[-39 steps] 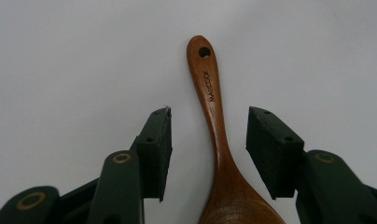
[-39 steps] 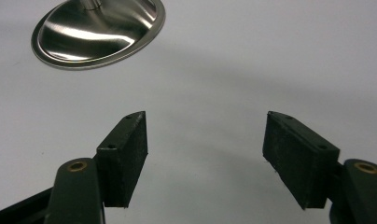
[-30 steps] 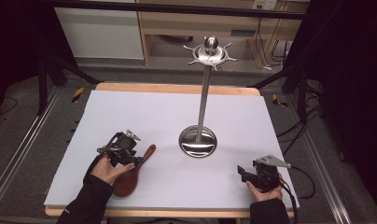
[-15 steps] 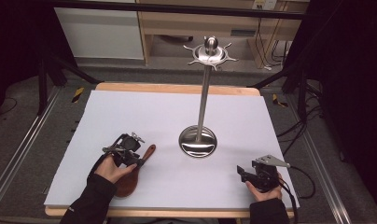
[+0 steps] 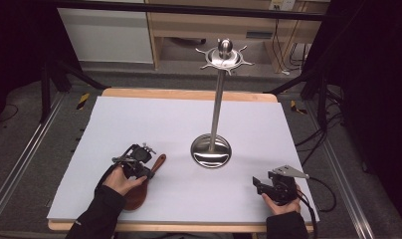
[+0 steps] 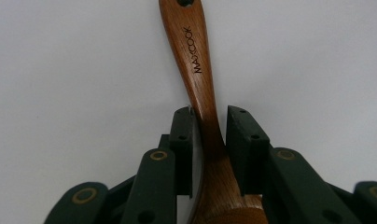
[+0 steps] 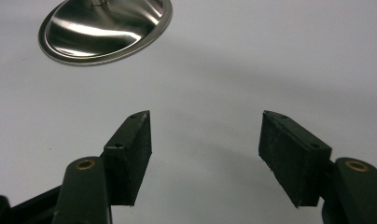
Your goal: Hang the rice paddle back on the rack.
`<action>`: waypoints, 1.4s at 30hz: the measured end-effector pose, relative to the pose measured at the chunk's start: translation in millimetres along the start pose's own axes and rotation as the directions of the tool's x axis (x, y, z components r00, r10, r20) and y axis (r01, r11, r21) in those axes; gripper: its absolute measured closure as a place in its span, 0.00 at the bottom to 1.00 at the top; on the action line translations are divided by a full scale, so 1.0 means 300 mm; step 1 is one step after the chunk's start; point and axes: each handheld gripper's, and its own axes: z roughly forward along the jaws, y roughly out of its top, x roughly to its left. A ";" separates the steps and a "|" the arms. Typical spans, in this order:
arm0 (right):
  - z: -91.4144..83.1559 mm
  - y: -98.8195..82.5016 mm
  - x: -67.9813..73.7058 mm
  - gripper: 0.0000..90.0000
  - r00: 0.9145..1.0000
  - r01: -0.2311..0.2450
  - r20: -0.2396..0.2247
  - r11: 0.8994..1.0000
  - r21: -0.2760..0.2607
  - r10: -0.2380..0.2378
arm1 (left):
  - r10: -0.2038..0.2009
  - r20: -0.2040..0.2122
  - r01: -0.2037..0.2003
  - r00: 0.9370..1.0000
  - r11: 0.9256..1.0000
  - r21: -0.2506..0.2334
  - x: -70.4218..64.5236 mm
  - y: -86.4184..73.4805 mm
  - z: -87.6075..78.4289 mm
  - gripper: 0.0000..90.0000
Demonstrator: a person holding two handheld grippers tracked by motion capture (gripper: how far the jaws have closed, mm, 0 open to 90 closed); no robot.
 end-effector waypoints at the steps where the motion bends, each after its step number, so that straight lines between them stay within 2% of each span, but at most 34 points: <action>1: 0.000 0.000 0.000 0.39 1.000 0.000 0.000 1.000 0.000 0.000 | -0.002 0.001 0.002 1.000 1.000 0.004 0.000 0.002 0.001 0.80; 3: 0.000 0.000 0.000 0.39 1.000 -0.002 -0.005 1.000 0.003 0.002 | -0.016 0.006 0.016 1.000 1.000 0.013 -0.001 0.006 0.004 0.80; 13: 0.002 0.000 0.001 0.41 1.000 0.000 -0.010 1.000 0.002 0.000 | -0.014 -0.008 0.014 1.000 1.000 0.022 -0.006 0.007 0.014 0.80; 14: 0.003 0.000 0.001 0.41 1.000 0.004 -0.008 1.000 0.000 -0.004 | -0.025 -0.013 0.025 1.000 0.999 0.022 -0.009 0.008 0.016 0.80; 20: 0.001 0.001 0.001 0.41 1.000 0.000 -0.011 1.000 0.001 0.000 | -0.034 -0.022 0.034 0.999 0.999 0.027 -0.013 0.010 0.017 0.79; 23: 0.000 0.001 0.001 0.42 1.000 -0.002 -0.011 1.000 0.001 0.002 | -0.049 -0.009 0.049 0.999 0.999 0.021 -0.007 0.006 0.017 0.81; 25: 0.000 0.001 0.001 0.42 1.000 -0.002 -0.013 1.000 0.003 0.002 | -0.049 -0.015 0.049 0.999 0.999 0.019 -0.005 0.006 0.017 0.82; 30: 0.001 0.001 0.000 0.42 1.000 -0.001 -0.013 1.000 0.006 0.001 | -0.066 -0.025 0.067 0.997 0.997 0.048 -0.007 0.021 0.018 0.86; 36: 0.001 0.002 0.000 0.42 1.000 0.000 -0.014 1.000 0.006 0.000 | -0.061 -0.007 0.062 0.998 0.997 0.047 0.001 0.020 0.018 0.87; 39: 0.002 0.002 -0.001 0.42 1.000 0.002 -0.015 1.000 0.005 -0.002 | -0.057 -0.006 0.057 0.998 0.997 0.046 0.001 0.019 0.018 0.87; 40: 0.002 0.002 -0.001 0.42 1.000 0.002 -0.014 1.000 0.006 -0.002 | -0.036 -0.012 0.037 0.999 0.998 0.058 0.002 0.024 0.017 0.87; 42: 0.002 0.002 -0.001 0.42 1.000 0.002 -0.015 1.000 0.006 -0.002 | -0.040 -0.014 0.041 0.999 0.997 0.062 -0.001 0.026 0.018 0.87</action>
